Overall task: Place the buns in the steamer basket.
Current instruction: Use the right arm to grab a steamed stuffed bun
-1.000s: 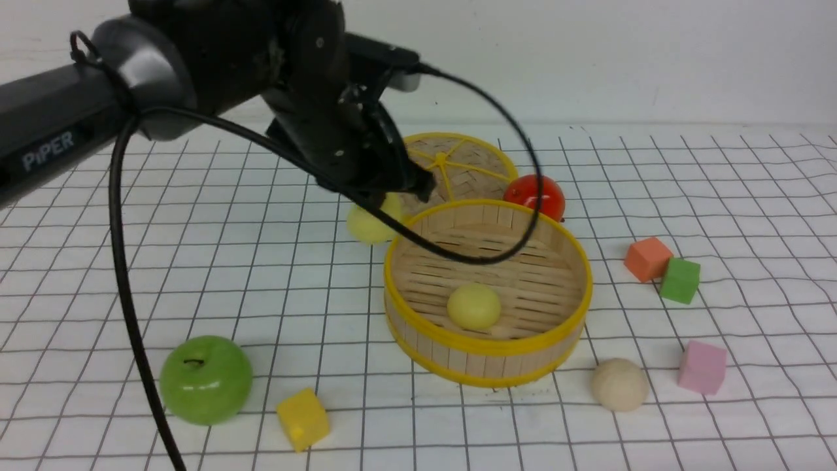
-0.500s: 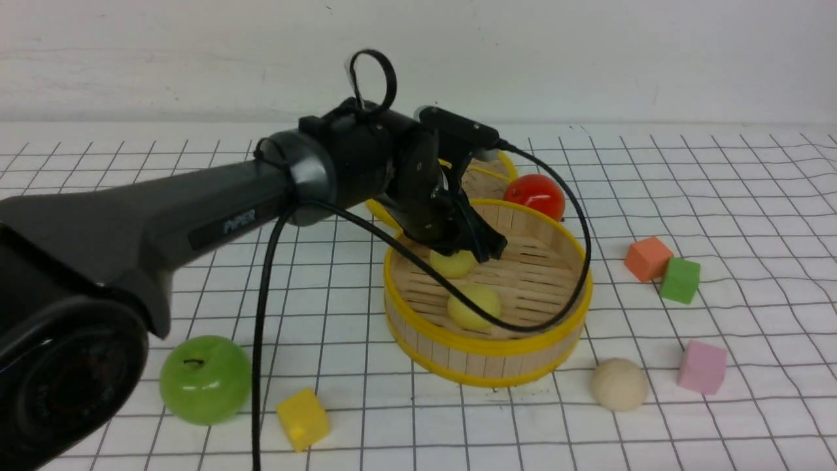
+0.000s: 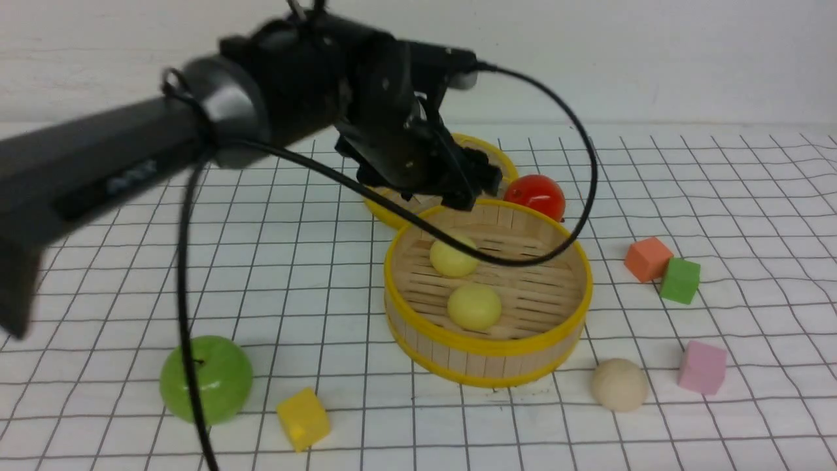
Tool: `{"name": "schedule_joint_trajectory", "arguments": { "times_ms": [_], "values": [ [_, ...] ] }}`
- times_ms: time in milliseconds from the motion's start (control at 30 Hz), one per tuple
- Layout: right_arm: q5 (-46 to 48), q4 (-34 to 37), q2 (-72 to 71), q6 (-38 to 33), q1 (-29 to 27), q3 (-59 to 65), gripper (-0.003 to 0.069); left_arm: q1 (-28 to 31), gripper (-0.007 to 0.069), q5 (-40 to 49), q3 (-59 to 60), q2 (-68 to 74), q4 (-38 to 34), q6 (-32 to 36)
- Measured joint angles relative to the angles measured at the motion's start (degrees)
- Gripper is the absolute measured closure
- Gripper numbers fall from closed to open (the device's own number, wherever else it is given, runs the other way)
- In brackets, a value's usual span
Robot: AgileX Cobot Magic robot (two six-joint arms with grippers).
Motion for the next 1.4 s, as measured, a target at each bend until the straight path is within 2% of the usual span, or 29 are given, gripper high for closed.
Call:
{"name": "schedule_joint_trajectory", "arguments": {
  "times_ms": [67, 133, 167, 200, 300, 367, 633, 733, 867, 1000, 1100, 1133, 1167, 1200, 1233, 1267, 1333, 1400],
  "values": [
    [0.00, 0.00, 0.00, 0.00, 0.00, 0.00, 0.0420, -0.64, 0.0196, 1.71, 2.20, -5.77, -0.31, -2.13],
    [0.00, 0.00, 0.00, 0.00, 0.00, 0.00, 0.0420, -1.14, 0.0318, 1.86, 6.45, -13.53, -0.37, -3.30],
    [0.00, 0.00, 0.00, 0.00, 0.00, 0.00, 0.0420, -1.21, 0.0330, 1.78, 6.97, -13.53, -0.37, -3.39],
    [0.00, 0.00, 0.00, 0.00, 0.00, 0.00, 0.0420, -1.51, 0.0421, 0.88, 11.18, -18.71, -0.40, -3.64],
    [0.00, 0.00, 0.00, 0.00, 0.00, 0.00, 0.0420, -1.83, 0.0606, -4.35, 22.48, -30.71, -1.67, -3.98],
    [0.00, 0.00, 0.00, 0.00, 0.00, 0.00, 0.0420, -1.88, 0.0638, -8.47, 29.42, -36.78, -2.92, -4.04],
    [-1.34, 0.02, 0.00, 0.59, 0.00, 0.08, 0.0419, -1.88, 0.0638, -35.95, 66.49, -63.82, -5.36, -4.04],
    [-3.82, 5.14, 0.00, 5.19, 0.00, 0.45, 0.0418, -1.88, 0.0638, -40.33, 74.36, -69.72, -6.11, -4.10],
    [-11.98, 20.22, 0.00, 16.17, 0.00, 0.50, 0.0420, -1.88, 0.0638, -42.78, 83.78, -77.64, -8.49, -4.22],
    [-14.42, 27.42, 0.00, 18.52, 0.20, -0.84, 0.0447, -1.88, 0.0638, -43.15, 86.93, -79.85, -9.02, -4.26],
    [-9.20, 28.11, 1.46, 16.93, 1.13, -5.78, 0.0479, -1.88, 0.0638, -43.22, 87.32, -79.92, -9.02, -4.26],
    [-2.86, 27.24, 5.28, 13.17, 1.87, -12.11, 0.0510, -1.88, 0.0638, -43.15, 87.38, -79.92, -9.02, -4.21],
    [-1.95, 27.09, 5.93, 12.64, 1.96, -12.87, 0.0510, -1.88, 0.0638, -43.15, 87.38, -79.92, -9.02, -4.21],
    [7.14, 24.84, 13.80, 7.66, 2.49, -20.19, 0.0545, -1.88, 0.0638, -42.97, 87.43, -79.92, -9.02, -4.21],
    [12.33, 23.67, 17.50, 5.58, 2.55, -23.42, 0.0559, -1.88, 0.0638, -42.76, 87.43, -79.92, -9.02, -4.21],
    [13.36, 23.02, 18.48, 4.59, 2.62, -24.99, 0.0561, -1.88, 0.0638, -42.75, 87.43, -79.92, -9.02, -4.21],
    [22.90, 20.03, 29.51, 0.65, 2.72, -32.15, 0.0589, -1.88, 0.0638, -42.70, 87.43, -79.92, -9.02, -4.21],
    [28.26, 17.96, 40.68, -2.01, 2.79, -38.67, 0.0606, -1.88, 0.0638, -42.57, 87.43, -79.92, -9.02, -4.21]
  ]
}}
